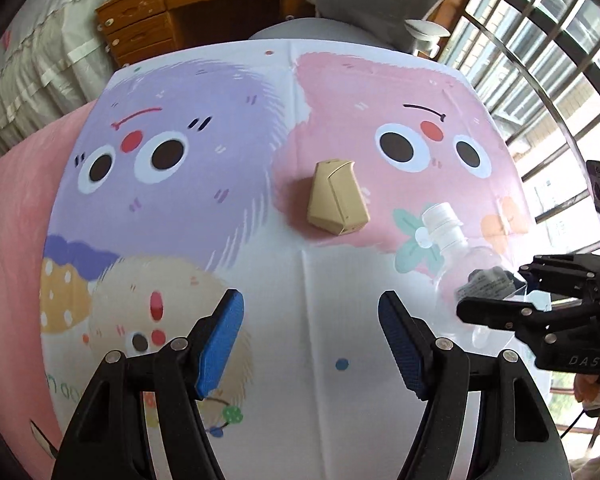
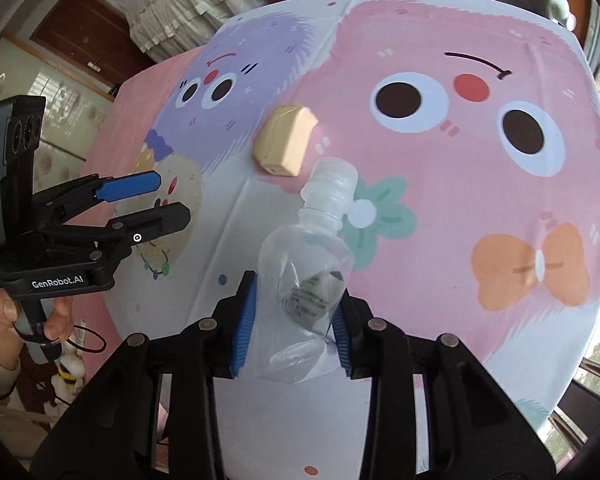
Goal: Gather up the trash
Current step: 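Grasp the clear plastic bottle with the right tool while the left grasps the beige piece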
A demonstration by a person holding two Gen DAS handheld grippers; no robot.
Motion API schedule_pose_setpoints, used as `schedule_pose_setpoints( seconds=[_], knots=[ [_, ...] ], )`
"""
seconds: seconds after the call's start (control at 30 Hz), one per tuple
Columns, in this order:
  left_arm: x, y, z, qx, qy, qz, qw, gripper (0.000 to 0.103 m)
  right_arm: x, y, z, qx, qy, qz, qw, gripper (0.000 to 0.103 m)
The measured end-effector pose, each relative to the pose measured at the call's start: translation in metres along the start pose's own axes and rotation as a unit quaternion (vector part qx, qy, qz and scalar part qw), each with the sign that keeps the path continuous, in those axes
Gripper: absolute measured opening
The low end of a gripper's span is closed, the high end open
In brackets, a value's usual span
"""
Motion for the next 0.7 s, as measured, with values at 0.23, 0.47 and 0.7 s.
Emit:
schedule_pose_setpoints(
  seconds=[0.23,0.47,0.7],
  knots=[
    [-0.023,0.046,0.045,0.013,0.019,0.167,0.9857,0.071,-0.034,0.015,-0.005,-0.048,-0.021,0.046,0.998,0.031],
    [-0.03,0.062,0.074,0.038,-0.002,0.263,0.9641,0.071,-0.034,0.02,0.013,-0.048,-0.013,0.049,0.998,0.031],
    [-0.031,0.068,0.087,0.041,0.004,0.33,0.9431,0.071,-0.034,0.027,0.018,-0.046,-0.003,0.046,0.998,0.031]
  ],
)
Point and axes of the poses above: each gripper's, at about its wrist camera, not at the fingertips, and z roughly the way its jaws point, x to its left, y to its top, the point moved 9 cm from there along z, roughly the way its jaws point, and after that the axes turned 1 degree about -y, right-handed, at the moved point
